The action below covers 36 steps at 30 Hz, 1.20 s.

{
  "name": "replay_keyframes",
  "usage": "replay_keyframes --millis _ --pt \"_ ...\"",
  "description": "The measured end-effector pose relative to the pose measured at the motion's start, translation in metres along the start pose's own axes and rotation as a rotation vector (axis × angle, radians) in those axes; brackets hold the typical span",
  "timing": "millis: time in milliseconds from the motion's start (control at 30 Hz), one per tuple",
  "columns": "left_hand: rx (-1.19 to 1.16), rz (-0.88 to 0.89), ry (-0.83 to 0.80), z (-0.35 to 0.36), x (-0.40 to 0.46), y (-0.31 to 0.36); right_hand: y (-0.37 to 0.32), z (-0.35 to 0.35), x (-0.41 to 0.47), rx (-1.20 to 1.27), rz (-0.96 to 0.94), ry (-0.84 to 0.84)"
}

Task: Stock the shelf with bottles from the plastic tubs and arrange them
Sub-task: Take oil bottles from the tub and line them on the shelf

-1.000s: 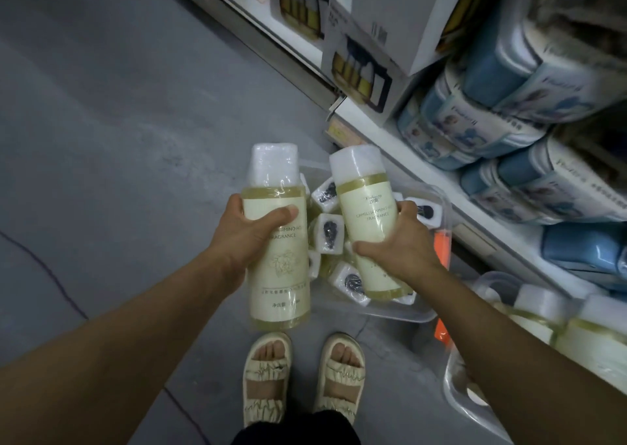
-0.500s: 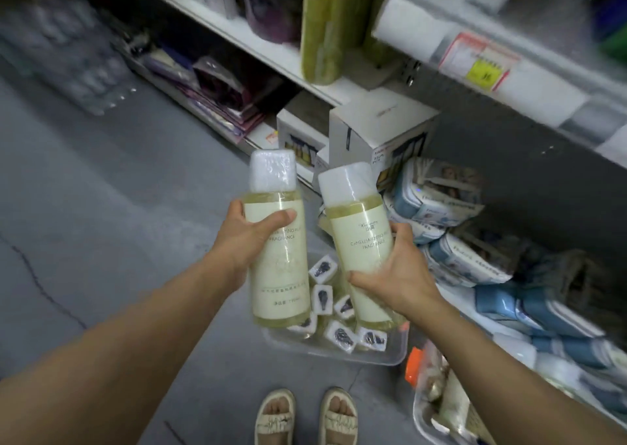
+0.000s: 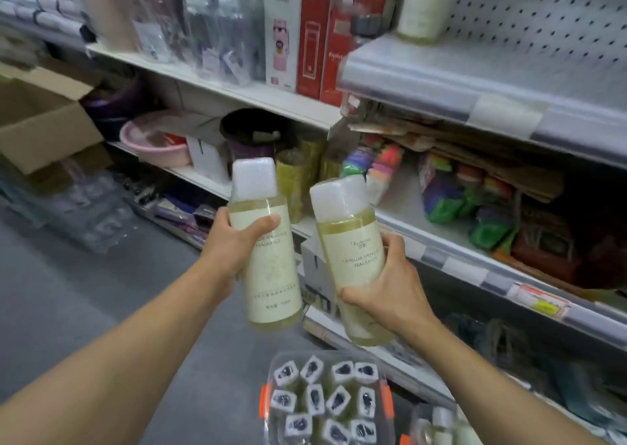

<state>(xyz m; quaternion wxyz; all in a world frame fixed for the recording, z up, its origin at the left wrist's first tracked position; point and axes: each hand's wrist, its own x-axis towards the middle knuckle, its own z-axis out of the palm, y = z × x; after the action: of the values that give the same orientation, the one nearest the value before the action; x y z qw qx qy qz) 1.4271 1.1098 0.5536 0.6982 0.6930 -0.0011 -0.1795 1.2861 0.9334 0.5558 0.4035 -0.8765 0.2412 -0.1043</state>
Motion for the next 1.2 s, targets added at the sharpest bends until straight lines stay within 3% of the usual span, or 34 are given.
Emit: replay_keyframes --millis 600,1200 --pt "-0.022 0.378 -0.295 0.069 -0.023 0.217 -0.119 -0.164 0.012 0.126 -0.135 0.368" --pt "-0.002 0.54 -0.328 0.168 0.046 0.295 -0.115 -0.248 0.184 0.313 -0.197 0.567"
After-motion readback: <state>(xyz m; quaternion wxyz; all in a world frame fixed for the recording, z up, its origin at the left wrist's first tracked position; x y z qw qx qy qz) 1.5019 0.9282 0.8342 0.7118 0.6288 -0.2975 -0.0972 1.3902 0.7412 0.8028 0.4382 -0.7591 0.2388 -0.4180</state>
